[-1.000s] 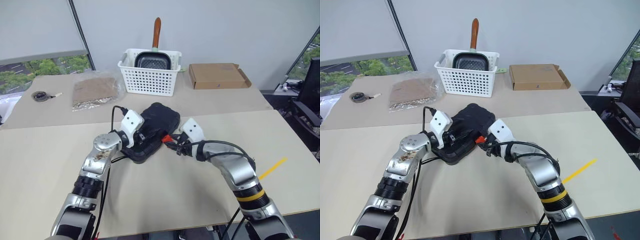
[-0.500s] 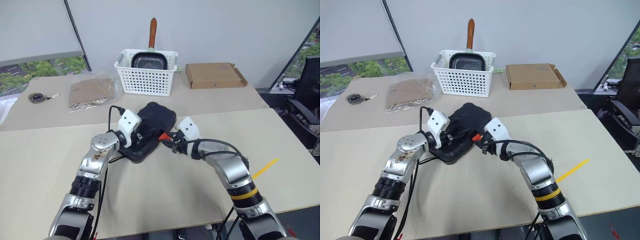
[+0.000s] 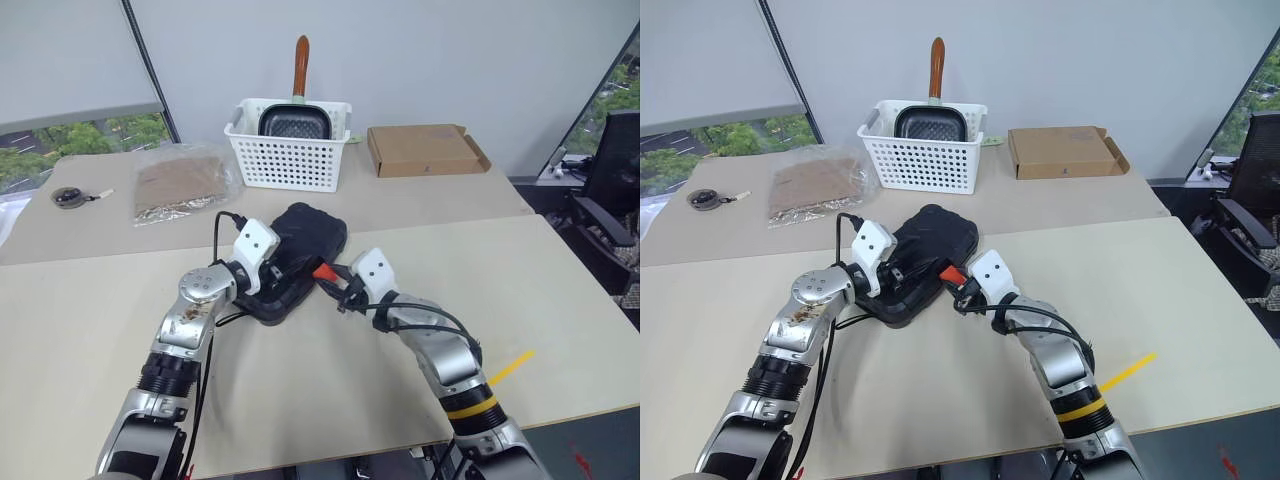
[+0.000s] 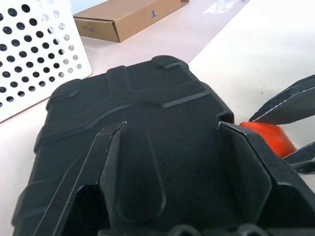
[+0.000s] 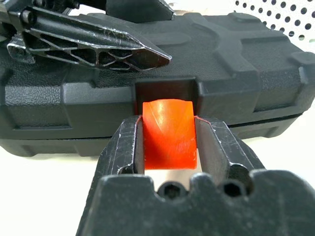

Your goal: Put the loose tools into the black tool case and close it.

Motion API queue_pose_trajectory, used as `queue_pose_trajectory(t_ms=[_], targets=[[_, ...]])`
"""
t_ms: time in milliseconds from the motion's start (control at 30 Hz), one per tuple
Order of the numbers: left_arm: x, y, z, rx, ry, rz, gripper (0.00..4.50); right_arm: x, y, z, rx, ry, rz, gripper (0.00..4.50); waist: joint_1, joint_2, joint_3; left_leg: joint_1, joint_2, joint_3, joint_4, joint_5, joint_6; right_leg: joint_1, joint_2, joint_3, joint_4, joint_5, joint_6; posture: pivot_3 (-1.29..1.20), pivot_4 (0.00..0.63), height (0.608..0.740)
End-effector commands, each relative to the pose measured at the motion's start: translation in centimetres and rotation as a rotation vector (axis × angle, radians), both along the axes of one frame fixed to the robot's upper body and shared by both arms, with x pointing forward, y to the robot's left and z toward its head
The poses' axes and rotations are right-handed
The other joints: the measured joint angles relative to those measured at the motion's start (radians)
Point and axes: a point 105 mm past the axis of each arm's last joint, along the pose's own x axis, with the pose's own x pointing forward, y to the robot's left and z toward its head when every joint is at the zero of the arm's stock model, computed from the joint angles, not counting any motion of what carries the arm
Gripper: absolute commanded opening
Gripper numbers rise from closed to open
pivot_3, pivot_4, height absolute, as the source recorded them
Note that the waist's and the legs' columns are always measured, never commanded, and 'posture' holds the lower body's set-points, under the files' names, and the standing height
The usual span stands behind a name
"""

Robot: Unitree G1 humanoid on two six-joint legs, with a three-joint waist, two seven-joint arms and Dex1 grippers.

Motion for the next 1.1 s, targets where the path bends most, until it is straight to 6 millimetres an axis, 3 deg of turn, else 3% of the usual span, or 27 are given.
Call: queue_pose_trajectory(t_ms=[33, 233, 433, 700, 1100], targets=[[-0.8, 0.3, -4.6, 0.051, 0.164, 0.013, 3.16, -0.4, 0.6, 1.1, 0.022, -0.056, 0.036, 3.12, 0.0, 0.0, 0.0, 0.0, 0.0, 0.0, 0.0, -0.001, -0.001, 0.0, 0.0, 0.0, 0.0, 0.0, 0.0, 0.0, 0.15, 0.7], [-0.8, 0.4, -4.7, 0.049, 0.168, 0.017, 3.16, -1.6, -0.4, 1.9, 0.003, -0.046, 0.11, 3.12, 0.006, 0.001, 0.0, 0.0, 0.0, 0.0, 0.0, -0.001, -0.001, 0.0, 0.0, 0.0, 0.0, 0.0, 0.0, 0.0, 0.15, 0.7], [-0.8, 0.3, -4.7, 0.048, 0.169, 0.015, 3.16, -1.6, -1.4, -0.1, -0.078, 0.03, 0.096, 3.12, 0.008, 0.0, -0.001, -0.002, -0.002, 0.0, 0.0, 0.001, 0.002, 0.001, -0.001, 0.001, -0.001, 0.0, 0.0, 0.0, 0.15, 0.7], [-0.8, 0.4, -4.7, 0.053, 0.167, 0.017, 3.16, 0.6, -1.1, -0.9, -0.021, 0.07, 0.013, 3.12, 0.008, 0.0, -0.001, -0.002, -0.002, 0.0, 0.0, 0.001, 0.001, 0.0, -0.001, 0.0, -0.001, 0.0, 0.0, 0.0, 0.15, 0.7], [-0.8, 0.6, -4.6, 0.055, 0.165, 0.02, 3.16, 1.8, -1.3, -0.9, 0.037, 0.028, 0.018, 3.12, 0.006, 0.0, -0.001, -0.002, -0.002, 0.0, 0.0, 0.002, 0.003, 0.0, -0.001, 0.001, -0.001, 0.0, 0.0, 0.0, 0.15, 0.7]])
